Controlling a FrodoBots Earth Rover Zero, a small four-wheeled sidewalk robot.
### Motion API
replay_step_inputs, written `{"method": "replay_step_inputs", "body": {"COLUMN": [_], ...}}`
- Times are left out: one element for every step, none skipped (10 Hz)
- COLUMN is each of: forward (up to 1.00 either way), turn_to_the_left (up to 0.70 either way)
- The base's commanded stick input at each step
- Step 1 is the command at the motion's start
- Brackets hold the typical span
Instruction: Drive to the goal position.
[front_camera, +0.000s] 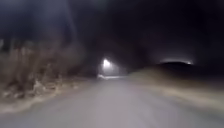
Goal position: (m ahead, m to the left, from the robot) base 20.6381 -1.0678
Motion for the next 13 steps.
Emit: {"method": "replay_step_inputs", "body": {"forward": [1.0,1.0,1.0,1.0,1.0,1.0,1.0,1.0,1.0,1.0,1.0,1.0,1.0], "turn_to_the_left": [0.06,0.07,0.08,0.05,0.02,0.0,-0.01,-0.04,-0.03,0.0,0.0,0.0,0.02]}}
